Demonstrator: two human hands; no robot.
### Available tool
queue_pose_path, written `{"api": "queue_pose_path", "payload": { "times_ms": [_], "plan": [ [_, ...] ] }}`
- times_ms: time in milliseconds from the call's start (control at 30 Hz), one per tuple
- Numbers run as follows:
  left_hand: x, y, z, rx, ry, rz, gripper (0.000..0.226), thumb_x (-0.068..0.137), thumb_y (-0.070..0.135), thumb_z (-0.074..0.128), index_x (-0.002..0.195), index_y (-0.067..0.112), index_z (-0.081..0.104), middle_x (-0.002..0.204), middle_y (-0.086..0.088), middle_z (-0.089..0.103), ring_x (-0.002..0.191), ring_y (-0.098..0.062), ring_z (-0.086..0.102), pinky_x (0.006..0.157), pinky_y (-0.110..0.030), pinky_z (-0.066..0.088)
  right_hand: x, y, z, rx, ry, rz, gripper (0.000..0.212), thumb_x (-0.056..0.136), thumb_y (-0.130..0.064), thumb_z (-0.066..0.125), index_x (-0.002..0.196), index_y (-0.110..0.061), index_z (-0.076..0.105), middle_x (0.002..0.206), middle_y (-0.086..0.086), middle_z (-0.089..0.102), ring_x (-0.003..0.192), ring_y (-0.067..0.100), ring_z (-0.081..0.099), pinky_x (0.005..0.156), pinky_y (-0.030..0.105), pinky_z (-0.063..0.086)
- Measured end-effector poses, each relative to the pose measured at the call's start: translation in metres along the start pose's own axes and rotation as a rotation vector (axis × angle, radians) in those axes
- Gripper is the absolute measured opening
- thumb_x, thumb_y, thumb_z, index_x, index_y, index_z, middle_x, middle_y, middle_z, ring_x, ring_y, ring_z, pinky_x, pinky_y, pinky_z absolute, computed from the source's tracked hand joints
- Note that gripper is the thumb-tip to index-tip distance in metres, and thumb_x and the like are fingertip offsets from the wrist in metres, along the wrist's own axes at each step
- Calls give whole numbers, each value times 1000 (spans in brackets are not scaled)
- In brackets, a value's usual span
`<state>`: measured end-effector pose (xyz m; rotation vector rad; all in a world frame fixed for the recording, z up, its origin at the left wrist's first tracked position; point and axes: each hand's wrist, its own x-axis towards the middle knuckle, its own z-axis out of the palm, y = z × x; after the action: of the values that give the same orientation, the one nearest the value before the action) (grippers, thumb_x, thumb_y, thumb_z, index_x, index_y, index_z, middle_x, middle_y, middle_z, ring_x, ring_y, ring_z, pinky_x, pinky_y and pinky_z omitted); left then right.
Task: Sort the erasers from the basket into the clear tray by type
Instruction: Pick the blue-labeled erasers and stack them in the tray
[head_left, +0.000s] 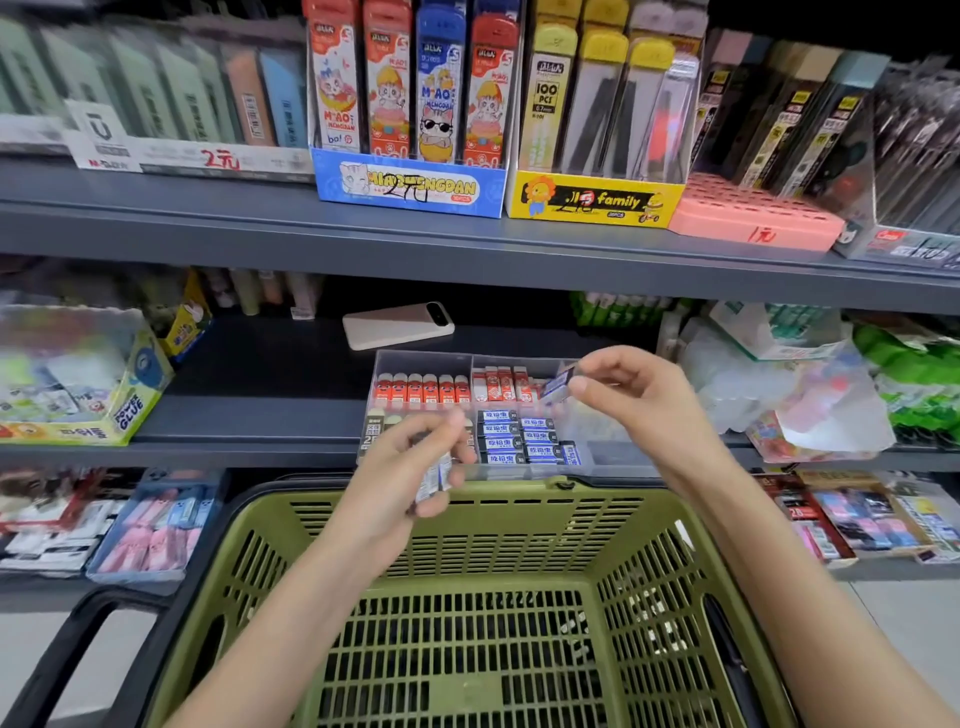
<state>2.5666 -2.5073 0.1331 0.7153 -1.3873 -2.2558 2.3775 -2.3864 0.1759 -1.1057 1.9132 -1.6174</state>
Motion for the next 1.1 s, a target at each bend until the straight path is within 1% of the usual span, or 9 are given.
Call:
{"api": "queue_pose_path", "payload": {
  "times_ms": [167, 333, 467, 533, 600, 733, 867, 1000, 1100],
  "plan": [
    [-5, -4, -12, 17, 35, 1, 35, 78, 36, 64, 89, 2, 61, 66, -3, 56, 51, -8, 45, 35, -16, 25, 25, 19, -7, -589, -203, 46, 11, 71, -24, 80, 73, -21, 69, 73, -10, 67, 64, -2, 55, 65, 18, 42],
    [-7, -6, -14, 25, 54, -7, 35, 78, 33, 64, 91, 0, 59, 67, -4, 54, 53, -9, 45, 35, -17, 23, 34, 22, 8, -829, -426, 60, 14, 69, -36, 80, 75, -26, 71, 70, -15, 64, 62, -3, 51, 57, 14, 37],
    [-7, -6, -13, 13, 54, -18, 34, 77, 31, 64, 91, 1, 59, 67, -4, 55, 53, -10, 46, 35, -17, 24, 31, 23, 16, -840, -604, 59, 34, 86, -40, 63, 82, -7, 73, 78, 9, 71, 83, 18, 63, 79, 38, 49],
    [-7, -6, -15, 9, 54, -21, 35, 77, 31, 64, 92, 0, 60, 66, -4, 55, 53, -9, 46, 35, -16, 25, 30, 23, 13, -856, -571, 65, 40, 92, -37, 54, 87, -1, 70, 88, 15, 70, 95, 29, 62, 86, 43, 48],
    [-6, -7, -16, 6, 58, -24, 35, 77, 32, 64, 92, 0, 60, 66, -4, 54, 53, -10, 46, 34, -16, 25, 30, 22, 6, -956, -462, 11, 33, 94, -35, 51, 91, -9, 73, 94, 4, 73, 92, 23, 63, 86, 36, 47],
    [-5, -7, -19, 3, 56, -29, 32, 77, 33, 64, 89, 3, 61, 67, -4, 54, 54, -10, 46, 34, -16, 25, 23, 24, -2, -1181, -387, -147, 30, 95, -36, 47, 84, -23, 72, 78, -5, 70, 83, 18, 59, 91, 30, 35],
    [-5, -8, -15, -71, 28, -47, 31, 77, 36, 62, 84, 6, 63, 66, -5, 55, 53, -11, 47, 33, -17, 26, 17, 31, 2, -1106, -390, -131, 35, 95, -33, 47, 73, -16, 68, 63, 0, 62, 70, 21, 55, 84, 34, 44],
    [-4, -10, -9, -239, 21, -129, 38, 81, 39, 58, 89, 3, 65, 71, -13, 61, 52, -15, 50, 32, -17, 29, 11, 25, 6, -1152, -251, -207, 26, 94, -40, 48, 94, -29, 72, 82, -4, 70, 87, 18, 55, 88, 28, 30],
    [-3, -11, -4, -227, 20, -156, 50, 84, 44, 52, 104, -1, 59, 76, -21, 66, 50, -19, 52, 31, -18, 31, -2, 10, 22, -818, -191, -273, 20, 87, -41, 60, 95, -28, 73, 81, -11, 69, 80, 8, 52, 84, 28, 35]
  ]
}}
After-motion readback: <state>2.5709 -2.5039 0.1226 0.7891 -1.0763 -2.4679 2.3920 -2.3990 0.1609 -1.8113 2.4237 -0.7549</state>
